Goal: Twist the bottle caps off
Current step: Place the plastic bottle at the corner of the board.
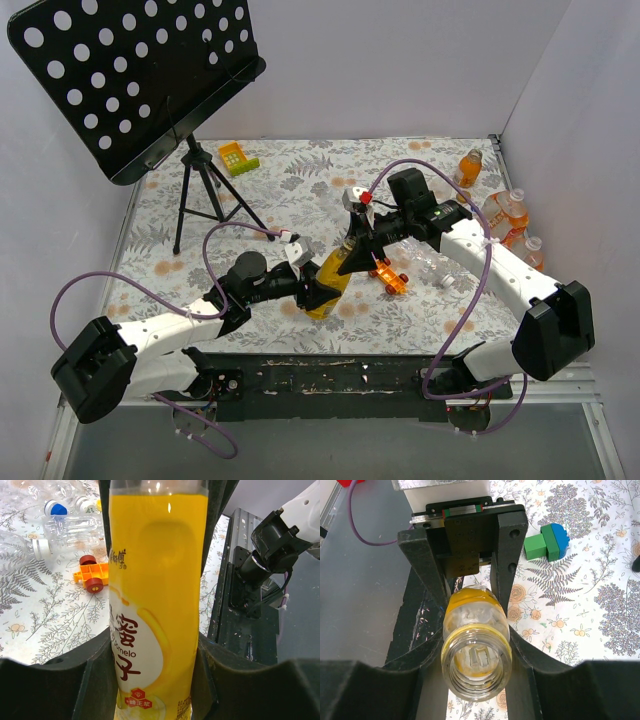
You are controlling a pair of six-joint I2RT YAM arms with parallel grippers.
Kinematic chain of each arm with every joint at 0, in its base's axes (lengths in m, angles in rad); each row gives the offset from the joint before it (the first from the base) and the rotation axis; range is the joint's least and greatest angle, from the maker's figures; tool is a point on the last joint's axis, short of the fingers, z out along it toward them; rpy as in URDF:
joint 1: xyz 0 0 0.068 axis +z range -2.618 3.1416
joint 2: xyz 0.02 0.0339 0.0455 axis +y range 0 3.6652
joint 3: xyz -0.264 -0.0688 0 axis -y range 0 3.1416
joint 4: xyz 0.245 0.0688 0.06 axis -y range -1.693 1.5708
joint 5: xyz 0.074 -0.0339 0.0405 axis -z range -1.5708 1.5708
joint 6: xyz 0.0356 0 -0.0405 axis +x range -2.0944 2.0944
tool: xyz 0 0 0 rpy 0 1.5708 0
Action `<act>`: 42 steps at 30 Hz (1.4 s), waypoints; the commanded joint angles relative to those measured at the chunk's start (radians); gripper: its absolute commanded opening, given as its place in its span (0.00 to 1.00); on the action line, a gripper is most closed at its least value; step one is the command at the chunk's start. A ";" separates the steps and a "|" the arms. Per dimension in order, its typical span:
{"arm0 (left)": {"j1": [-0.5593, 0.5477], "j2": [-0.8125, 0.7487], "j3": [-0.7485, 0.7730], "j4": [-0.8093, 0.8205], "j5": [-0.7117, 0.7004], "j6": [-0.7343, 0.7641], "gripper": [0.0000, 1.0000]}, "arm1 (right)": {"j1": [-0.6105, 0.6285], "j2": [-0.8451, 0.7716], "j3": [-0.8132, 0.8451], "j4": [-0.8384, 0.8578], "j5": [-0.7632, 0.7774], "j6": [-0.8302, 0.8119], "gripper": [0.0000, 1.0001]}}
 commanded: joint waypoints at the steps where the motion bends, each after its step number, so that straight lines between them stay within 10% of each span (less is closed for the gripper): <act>1: 0.005 -0.046 0.046 0.079 -0.051 -0.007 0.28 | 0.011 -0.029 0.011 -0.047 -0.081 -0.012 0.10; 13: 0.005 -0.095 0.027 0.057 -0.083 -0.009 0.70 | 0.008 -0.032 0.014 -0.060 -0.066 -0.029 0.09; 26: 0.005 -0.161 0.027 -0.015 -0.095 0.028 0.89 | -0.023 -0.046 0.023 -0.069 -0.051 -0.033 0.08; 42: 0.006 -0.536 0.109 -0.598 -0.387 0.350 0.98 | -0.610 -0.003 0.436 -0.415 0.190 -0.207 0.08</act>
